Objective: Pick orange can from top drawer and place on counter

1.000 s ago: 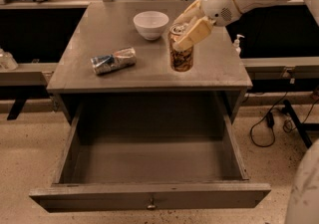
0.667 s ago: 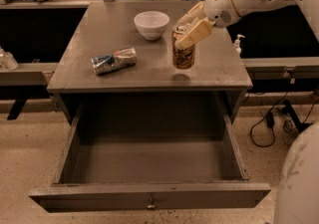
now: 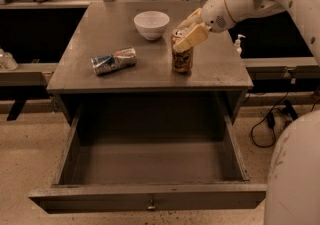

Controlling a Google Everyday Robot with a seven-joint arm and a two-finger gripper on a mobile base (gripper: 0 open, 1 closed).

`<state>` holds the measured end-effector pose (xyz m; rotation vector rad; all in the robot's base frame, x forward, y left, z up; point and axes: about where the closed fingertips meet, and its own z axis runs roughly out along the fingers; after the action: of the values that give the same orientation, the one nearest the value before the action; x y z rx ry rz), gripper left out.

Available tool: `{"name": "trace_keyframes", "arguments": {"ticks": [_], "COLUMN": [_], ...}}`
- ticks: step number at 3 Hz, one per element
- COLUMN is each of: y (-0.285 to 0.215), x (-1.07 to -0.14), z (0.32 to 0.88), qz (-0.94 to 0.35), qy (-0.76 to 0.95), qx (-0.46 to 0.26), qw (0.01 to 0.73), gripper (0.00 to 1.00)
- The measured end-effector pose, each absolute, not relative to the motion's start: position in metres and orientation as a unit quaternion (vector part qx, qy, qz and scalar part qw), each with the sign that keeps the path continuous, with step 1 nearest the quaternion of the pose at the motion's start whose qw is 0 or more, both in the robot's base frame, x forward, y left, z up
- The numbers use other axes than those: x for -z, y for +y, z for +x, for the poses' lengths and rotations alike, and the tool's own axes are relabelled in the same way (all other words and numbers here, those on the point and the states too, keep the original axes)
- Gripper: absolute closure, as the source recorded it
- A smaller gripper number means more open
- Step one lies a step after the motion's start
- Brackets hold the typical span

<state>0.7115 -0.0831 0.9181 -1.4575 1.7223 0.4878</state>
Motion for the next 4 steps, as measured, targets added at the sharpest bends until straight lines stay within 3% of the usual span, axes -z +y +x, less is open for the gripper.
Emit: {"name": "trace_keyframes", "arguments": {"ticks": [3,4], "y": [-0.094,-0.140], "x": [-0.930,-0.970], "z": [0.708,0.692], "qz": [-0.585,-0.581], "qy": [0.661,0.643], "qx": [-0.207,-0.194], "qw": [0.422,0.460], "gripper": [0.04,0.00]}}
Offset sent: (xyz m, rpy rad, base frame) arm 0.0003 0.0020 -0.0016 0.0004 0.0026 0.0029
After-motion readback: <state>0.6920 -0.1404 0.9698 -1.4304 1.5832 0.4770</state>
